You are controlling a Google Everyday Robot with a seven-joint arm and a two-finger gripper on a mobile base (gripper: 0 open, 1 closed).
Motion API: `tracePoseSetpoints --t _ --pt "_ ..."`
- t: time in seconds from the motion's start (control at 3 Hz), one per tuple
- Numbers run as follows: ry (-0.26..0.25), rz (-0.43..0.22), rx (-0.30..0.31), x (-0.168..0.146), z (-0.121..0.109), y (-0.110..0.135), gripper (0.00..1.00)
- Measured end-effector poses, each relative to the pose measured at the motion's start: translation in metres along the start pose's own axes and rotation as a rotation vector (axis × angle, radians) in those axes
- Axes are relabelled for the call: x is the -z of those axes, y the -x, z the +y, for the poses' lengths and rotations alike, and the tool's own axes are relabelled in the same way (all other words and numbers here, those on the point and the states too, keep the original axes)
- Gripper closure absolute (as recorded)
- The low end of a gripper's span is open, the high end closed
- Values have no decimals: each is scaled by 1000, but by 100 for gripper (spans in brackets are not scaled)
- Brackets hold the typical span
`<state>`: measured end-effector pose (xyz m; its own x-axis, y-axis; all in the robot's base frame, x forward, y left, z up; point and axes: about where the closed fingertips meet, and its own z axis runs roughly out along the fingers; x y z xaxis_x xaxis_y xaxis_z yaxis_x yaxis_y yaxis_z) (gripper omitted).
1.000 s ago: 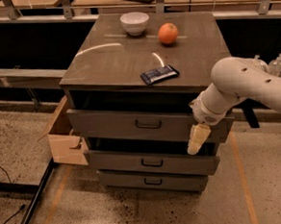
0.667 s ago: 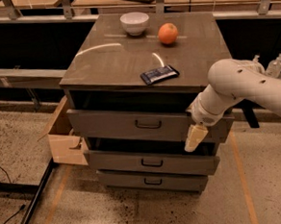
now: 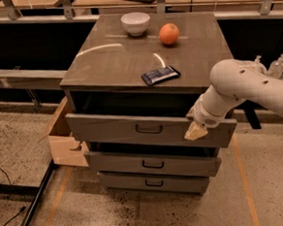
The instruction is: Open top drawer
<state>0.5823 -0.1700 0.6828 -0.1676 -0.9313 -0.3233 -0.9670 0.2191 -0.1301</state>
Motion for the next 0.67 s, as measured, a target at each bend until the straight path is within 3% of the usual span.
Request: tracePoseSetpoints --t 0.33,0.67 --pt "0 0 0 3 0 1 88" --pt "1 0 0 3 0 1 87"
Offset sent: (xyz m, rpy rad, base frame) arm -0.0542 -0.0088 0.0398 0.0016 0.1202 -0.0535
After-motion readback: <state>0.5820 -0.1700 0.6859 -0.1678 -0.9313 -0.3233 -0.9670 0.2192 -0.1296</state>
